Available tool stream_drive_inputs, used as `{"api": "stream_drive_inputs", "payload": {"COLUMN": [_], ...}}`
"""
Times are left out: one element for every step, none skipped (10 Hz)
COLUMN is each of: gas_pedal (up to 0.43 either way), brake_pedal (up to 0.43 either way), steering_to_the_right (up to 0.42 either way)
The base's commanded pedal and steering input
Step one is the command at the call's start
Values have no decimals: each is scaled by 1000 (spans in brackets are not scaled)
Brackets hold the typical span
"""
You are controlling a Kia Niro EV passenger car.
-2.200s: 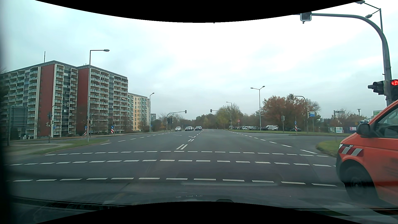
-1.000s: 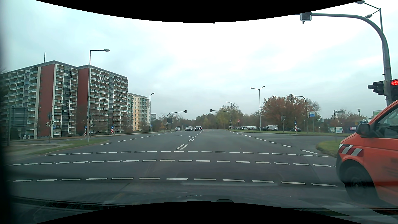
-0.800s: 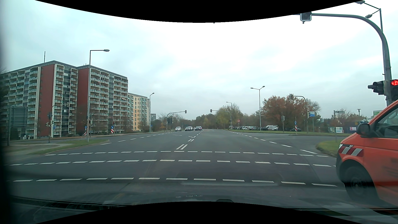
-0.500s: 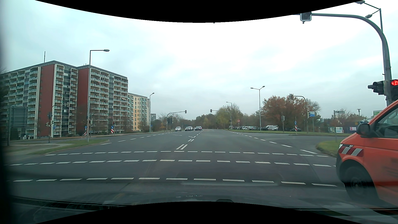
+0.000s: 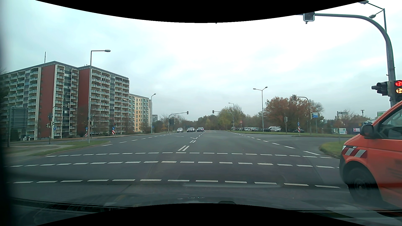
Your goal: Follow the waypoints while adhering to traffic rules and regulations
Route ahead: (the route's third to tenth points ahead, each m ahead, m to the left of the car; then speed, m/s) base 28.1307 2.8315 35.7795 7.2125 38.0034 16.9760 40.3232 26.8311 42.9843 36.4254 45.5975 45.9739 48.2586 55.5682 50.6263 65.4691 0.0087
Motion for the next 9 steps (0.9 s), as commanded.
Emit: {"api": "stream_drive_inputs", "payload": {"gas_pedal": [0, 0, 0, 0, 0, 0, 0, 0, 0], "brake_pedal": [409, 409, 409, 402, 402, 402, 409, 409, 409], "steering_to_the_right": [-3, -3, -2, -2, -2, -3, -3, -3, -3]}}
